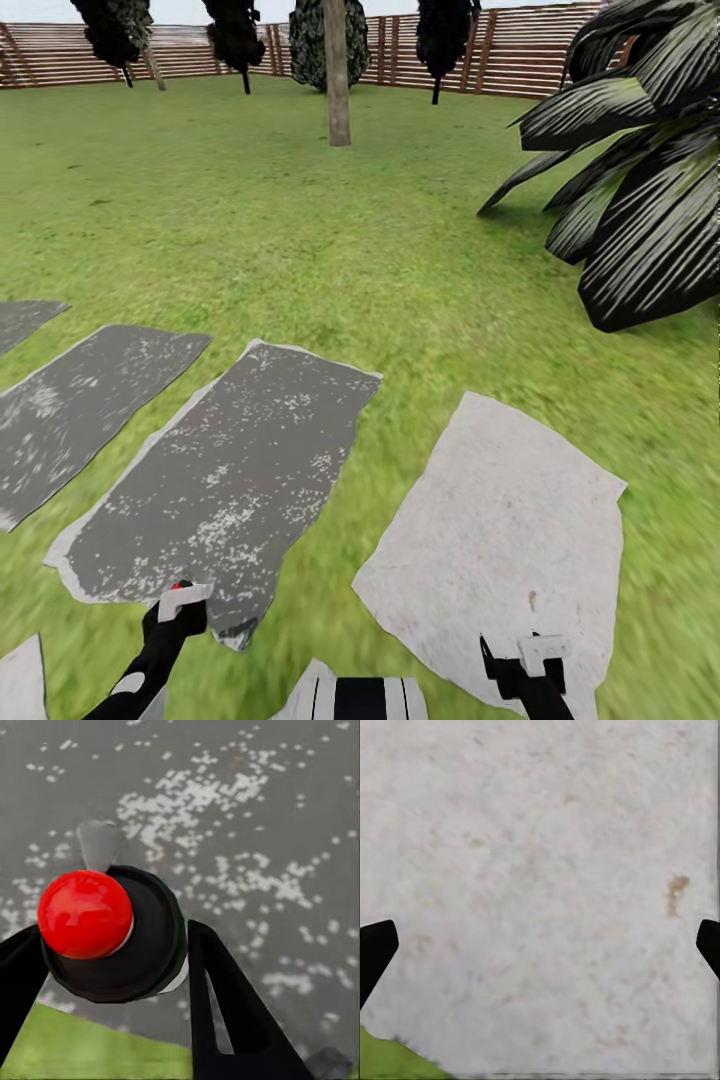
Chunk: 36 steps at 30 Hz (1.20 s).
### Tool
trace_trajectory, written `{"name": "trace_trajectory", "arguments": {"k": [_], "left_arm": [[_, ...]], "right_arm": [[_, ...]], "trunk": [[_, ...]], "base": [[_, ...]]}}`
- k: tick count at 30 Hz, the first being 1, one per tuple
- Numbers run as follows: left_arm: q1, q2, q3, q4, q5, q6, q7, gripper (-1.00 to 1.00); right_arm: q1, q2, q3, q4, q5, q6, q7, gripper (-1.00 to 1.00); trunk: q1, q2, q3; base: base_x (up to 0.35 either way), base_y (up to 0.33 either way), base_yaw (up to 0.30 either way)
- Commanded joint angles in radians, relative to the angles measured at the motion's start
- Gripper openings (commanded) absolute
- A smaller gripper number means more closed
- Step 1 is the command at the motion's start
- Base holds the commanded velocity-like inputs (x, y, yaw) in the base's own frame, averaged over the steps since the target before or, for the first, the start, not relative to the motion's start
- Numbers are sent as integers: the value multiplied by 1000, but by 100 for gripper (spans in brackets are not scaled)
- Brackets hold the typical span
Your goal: Pick up the pesticide atomizer in the garden and spray insectifuge to fully cover both potted plants in the garden.
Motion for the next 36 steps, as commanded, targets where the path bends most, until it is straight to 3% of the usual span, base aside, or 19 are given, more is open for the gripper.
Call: {"name": "trace_trajectory", "arguments": {"k": [1, 5, 10, 14, 18, 32, 36], "left_arm": [[21, 3, -2, -2, 9, -4, -2, -100], [97, 8, -1, -1, 11, -8, 1, -100], [151, 8, -1, 5, 12, -54, 6, -100], [209, 9, 0, 5, 12, -87, 7, -100], [239, 10, 1, 6, 12, -93, 7, -100], [252, 1, -2, 7, 9, -95, 7, -100], [253, 5, -1, 7, 10, -96, 7, -100]], "right_arm": [[0, -1, -2, 17, 7, -10, -1, 100], [0, -5, -3, 89, 6, -65, -1, 100], [0, -9, -4, 186, 5, -115, -5, 100], [0, -24, -4, 308, 4, -208, -32, 100], [0, -24, -1, 359, 4, -286, -37, 100], [0, -18, -2, 430, 3, -310, -40, 100], [0, -30, -13, 428, -1, -311, -41, 100]], "trunk": [[-1, 0, 5], [-2, 1, 26], [-5, 2, 53], [-6, 3, 75], [-8, 4, 97], [-15, 7, 173], [-16, 8, 194]], "base": [[0, 0, 0], [0, 0, 0], [0, 0, 0], [0, 0, 0], [0, 0, 0], [0, 0, 0], [0, 0, 0]]}}
